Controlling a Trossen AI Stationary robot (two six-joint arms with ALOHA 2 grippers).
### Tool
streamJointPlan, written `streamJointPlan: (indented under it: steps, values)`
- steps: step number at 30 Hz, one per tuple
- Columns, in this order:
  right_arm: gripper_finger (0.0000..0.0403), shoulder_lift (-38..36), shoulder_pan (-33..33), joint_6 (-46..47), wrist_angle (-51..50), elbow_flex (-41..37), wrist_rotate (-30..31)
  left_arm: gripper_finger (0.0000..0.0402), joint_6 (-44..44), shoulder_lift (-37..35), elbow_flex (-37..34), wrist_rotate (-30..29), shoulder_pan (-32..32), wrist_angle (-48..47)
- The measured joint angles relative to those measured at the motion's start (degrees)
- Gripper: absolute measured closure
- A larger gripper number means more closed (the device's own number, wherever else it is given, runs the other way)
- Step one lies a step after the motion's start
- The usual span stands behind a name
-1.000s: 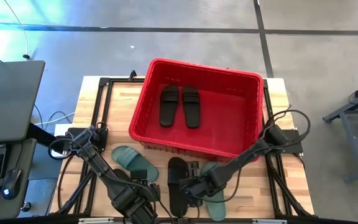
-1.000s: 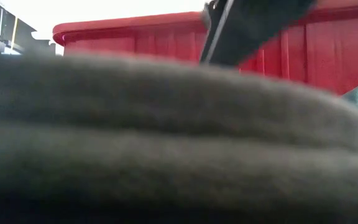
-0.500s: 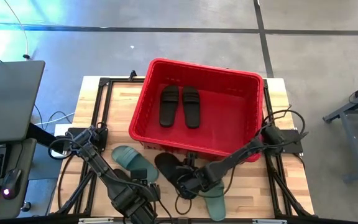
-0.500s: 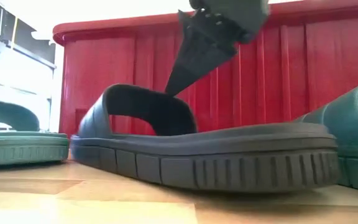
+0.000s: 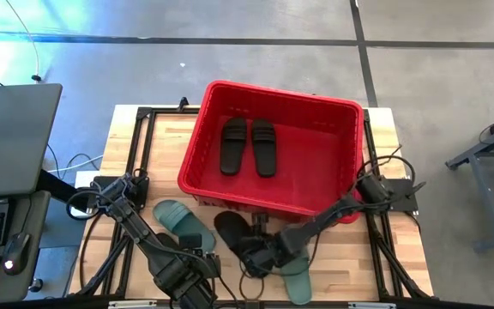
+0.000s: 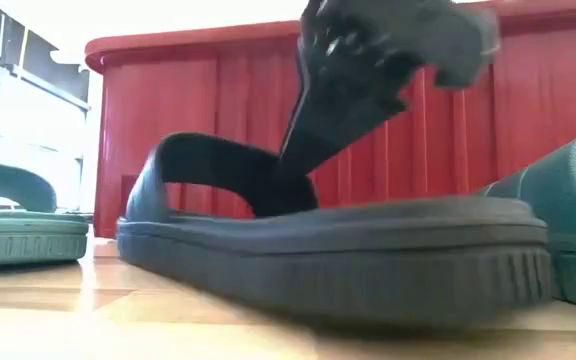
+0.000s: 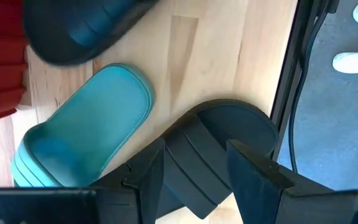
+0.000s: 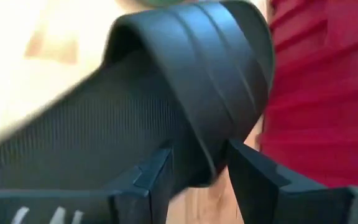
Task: Pick and place slides into bin
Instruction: Put the black slide into the red bin
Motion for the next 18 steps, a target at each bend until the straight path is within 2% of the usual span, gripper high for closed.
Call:
streamJointPlan:
  steps: [3,9,13,18]
  values:
    - [0.0253,-0.1,1.1,-3.9,3.2,1.0,2.9,0.0245,0.7,0.0,0.0,0.0,0.0,-0.1]
    - [0.0234,-0.1,0.1,-9.2,13.5,-2.1,3.4,0.0245,1.1,0.0,0.0,-0.1,0.0,-0.1]
    - [0.0229,-0.1,-1.3,-9.4,15.7,-4.5,3.1,0.0245,1.1,0.0,0.0,-0.2,0.0,-0.1]
    - [0.0240,-0.1,-2.9,-9.6,15.8,-6.9,5.4,0.0245,1.1,0.0,0.0,-0.2,0.0,-0.1]
